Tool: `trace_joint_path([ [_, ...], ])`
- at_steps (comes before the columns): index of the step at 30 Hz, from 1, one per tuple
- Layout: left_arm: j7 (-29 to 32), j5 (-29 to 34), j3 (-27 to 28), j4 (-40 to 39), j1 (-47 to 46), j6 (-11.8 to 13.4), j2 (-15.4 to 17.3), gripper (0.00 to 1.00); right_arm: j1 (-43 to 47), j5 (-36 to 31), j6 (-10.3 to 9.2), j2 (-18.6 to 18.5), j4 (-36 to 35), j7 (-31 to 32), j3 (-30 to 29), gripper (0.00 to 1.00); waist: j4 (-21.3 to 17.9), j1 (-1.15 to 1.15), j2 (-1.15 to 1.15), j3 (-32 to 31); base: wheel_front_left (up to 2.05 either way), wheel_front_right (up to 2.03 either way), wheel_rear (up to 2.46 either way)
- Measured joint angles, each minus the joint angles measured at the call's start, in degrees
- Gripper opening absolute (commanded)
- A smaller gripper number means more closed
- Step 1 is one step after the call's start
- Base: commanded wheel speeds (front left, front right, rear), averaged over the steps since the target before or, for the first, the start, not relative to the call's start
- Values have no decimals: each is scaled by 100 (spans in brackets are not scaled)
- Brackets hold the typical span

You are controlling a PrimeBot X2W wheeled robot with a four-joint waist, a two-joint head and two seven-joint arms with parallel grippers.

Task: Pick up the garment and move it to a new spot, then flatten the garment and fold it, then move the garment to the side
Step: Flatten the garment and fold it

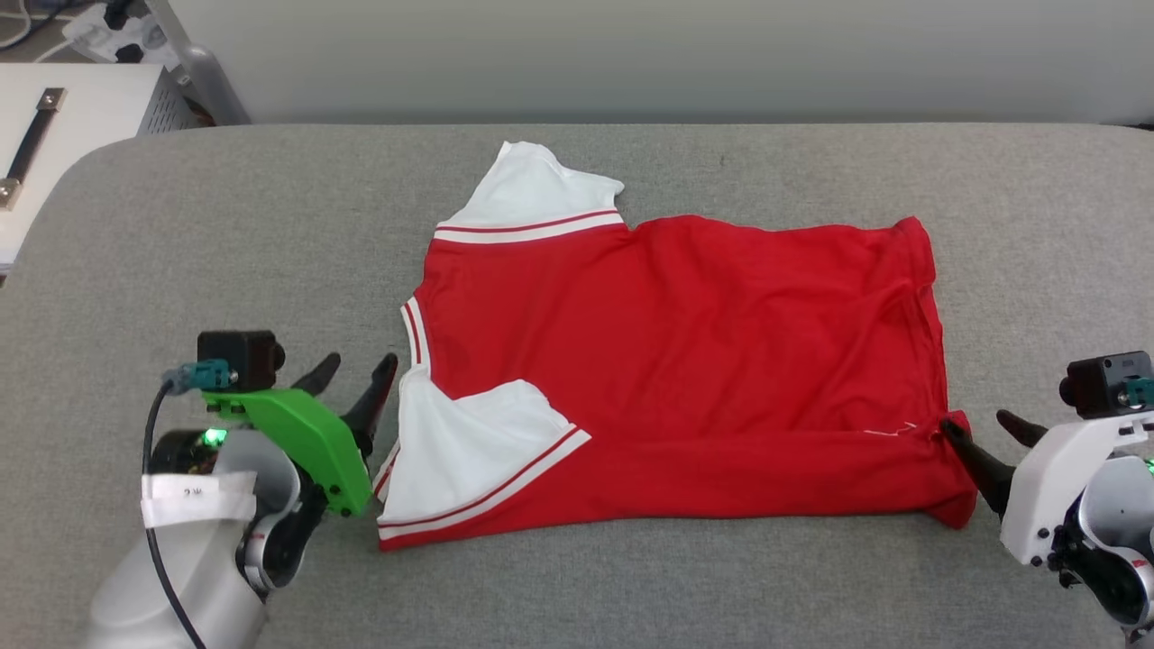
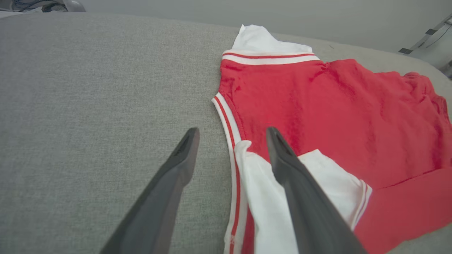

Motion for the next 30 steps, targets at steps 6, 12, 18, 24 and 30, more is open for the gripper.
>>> trace_joint_path([
  [6, 499, -348, 54, -1080, 939, 592, 87, 100, 539, -280, 0, 226, -721, 812, -416, 100, -8, 0, 0, -221, 0, 0, 0],
  [12, 1227, -378, -103, -2258, 1640, 1386, 485, 100, 1062, -728, -1, 581, -1578, 1684, -923, 100, -42, 0, 0, -184, 0, 0, 0],
  [18, 1828, -250, -258, -2947, 1855, 1992, 824, 100, 1192, -940, -1, 888, -2261, 2040, -1199, 100, -88, 0, 0, -21, 0, 0, 0],
  [24, 1956, -13, -327, -2899, 1851, 2285, 943, 100, 1231, -1033, -1, 1017, -2507, 2137, -1288, 100, -162, 0, 0, 195, 0, 0, 0],
  [30, 1795, 102, -326, -2513, 1753, 2283, 848, 100, 1232, -1046, -1, 1053, -2587, 2135, -1324, 100, -236, 0, 0, 436, 0, 0, 0],
])
